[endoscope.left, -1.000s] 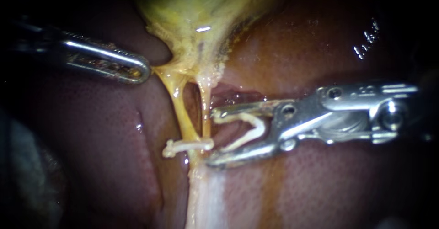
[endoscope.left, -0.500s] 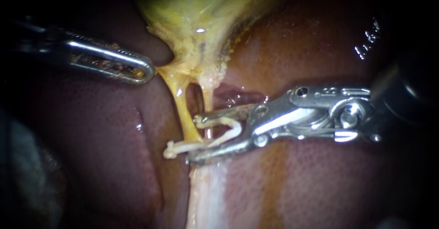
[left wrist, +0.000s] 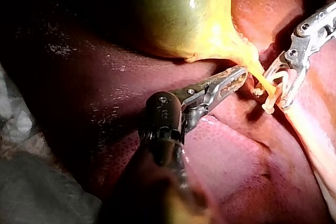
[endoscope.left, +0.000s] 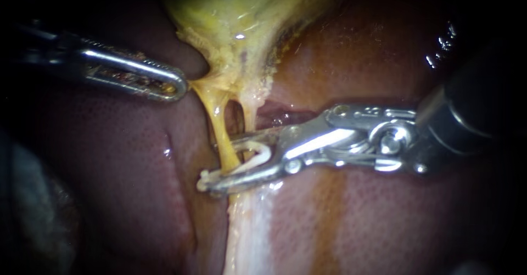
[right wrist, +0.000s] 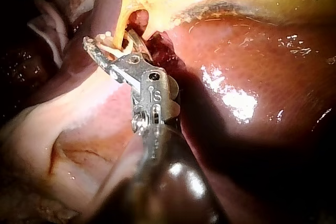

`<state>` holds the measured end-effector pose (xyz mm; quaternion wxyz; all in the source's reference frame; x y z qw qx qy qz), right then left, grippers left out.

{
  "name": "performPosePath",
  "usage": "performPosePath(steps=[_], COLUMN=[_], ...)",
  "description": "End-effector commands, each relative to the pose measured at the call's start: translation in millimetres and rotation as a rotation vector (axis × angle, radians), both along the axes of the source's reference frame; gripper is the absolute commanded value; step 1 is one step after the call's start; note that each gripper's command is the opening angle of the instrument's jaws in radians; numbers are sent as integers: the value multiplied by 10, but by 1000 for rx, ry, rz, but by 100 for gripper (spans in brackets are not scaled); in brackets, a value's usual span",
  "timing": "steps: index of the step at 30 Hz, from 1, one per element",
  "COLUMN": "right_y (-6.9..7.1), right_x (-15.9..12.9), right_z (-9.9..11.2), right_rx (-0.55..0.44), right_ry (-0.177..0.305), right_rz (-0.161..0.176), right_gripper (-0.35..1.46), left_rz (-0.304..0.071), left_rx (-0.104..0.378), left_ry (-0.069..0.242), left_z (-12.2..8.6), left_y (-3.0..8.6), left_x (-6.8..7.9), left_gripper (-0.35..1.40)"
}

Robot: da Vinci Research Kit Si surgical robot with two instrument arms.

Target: Clipping second clip left tube

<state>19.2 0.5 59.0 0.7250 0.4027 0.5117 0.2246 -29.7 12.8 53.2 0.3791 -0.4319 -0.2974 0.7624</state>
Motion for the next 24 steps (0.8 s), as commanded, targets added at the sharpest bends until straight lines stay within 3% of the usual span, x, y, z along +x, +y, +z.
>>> performPosePath(steps=[1, 8, 13, 18, 22, 24], right_y=[-1, -8, -11, -11, -13, -12], right_x=[1, 0, -2, 0, 2, 2], right_z=[-1, -21, -48, -71, -71, -69], right_rx=[6, 17, 44, 72, 81, 82], right_ry=[8, 43, 103, 155, 174, 170], right_rz=[4, -5, -2, -39, -77, -70], right_gripper=[46, 48, 49, 44, 43, 41], left_rz=[0, 0, 1, 1, 1, 1], left_rx=[0, 0, 0, 0, 0, 0], left_ry=[0, 0, 0, 0, 0, 0], left_z=[0, 0, 0, 0, 0, 0], left_y=[0, 0, -1, -1, -1, -1], left_x=[0, 1, 2, 2, 2, 2], left_gripper=[-35, -35, -35, -35, -35, -35])
